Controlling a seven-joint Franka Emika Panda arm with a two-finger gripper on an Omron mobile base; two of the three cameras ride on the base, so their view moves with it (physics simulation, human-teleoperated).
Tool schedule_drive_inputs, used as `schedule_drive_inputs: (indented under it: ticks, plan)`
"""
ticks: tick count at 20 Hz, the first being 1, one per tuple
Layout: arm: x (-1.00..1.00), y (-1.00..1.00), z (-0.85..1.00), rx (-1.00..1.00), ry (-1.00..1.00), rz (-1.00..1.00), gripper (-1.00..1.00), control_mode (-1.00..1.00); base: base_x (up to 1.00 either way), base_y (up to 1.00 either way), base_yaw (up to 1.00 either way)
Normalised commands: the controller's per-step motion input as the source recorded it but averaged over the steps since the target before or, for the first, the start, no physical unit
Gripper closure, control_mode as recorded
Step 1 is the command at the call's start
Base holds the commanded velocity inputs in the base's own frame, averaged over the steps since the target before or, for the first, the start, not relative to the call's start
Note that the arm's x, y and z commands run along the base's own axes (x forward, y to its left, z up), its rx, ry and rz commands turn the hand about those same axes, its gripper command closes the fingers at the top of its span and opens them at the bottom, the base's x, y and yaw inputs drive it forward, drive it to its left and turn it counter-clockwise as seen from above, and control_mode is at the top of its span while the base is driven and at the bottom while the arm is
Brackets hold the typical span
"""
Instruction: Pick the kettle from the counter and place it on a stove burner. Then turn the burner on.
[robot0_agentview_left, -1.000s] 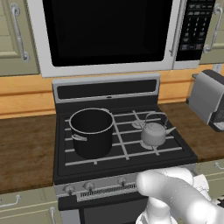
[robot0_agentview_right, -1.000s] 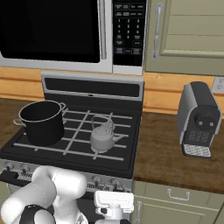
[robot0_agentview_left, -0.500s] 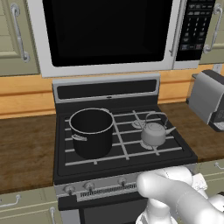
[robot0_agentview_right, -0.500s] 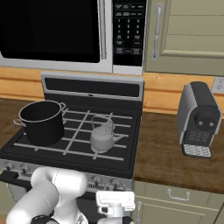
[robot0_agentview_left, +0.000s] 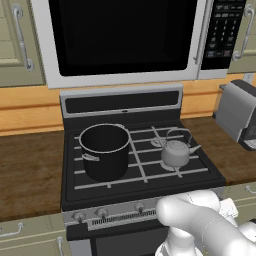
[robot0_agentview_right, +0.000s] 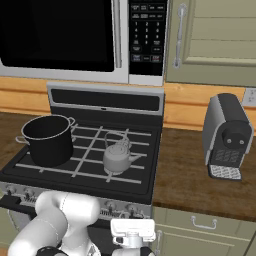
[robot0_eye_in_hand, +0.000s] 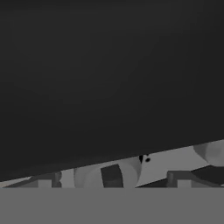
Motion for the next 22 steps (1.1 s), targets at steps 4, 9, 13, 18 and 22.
schedule_drive_inputs:
  ticks: [4,9,13,18,22]
  plan:
    - [0.00,-0.04,0.00,0.00,0.00,0.00,-1.00,-1.00,0.00,0.00,0.00]
    - [0.00,0.00,0.00,0.00,0.00,0.00,1.00,-1.00,0.00,0.00,0.00]
    - [0.00,0.00,0.00,0.00,0.00,0.00,1.00,-1.00,0.00,0.00,0.00]
    - [0.00,0.00,0.14,-0.02,-0.10,0.01,1.00,-1.00,0.00,0.00,0.00]
    - [0.00,0.00,0.25,-0.18,-0.29,0.11,1.00,-1.00,0.00,0.00,0.00]
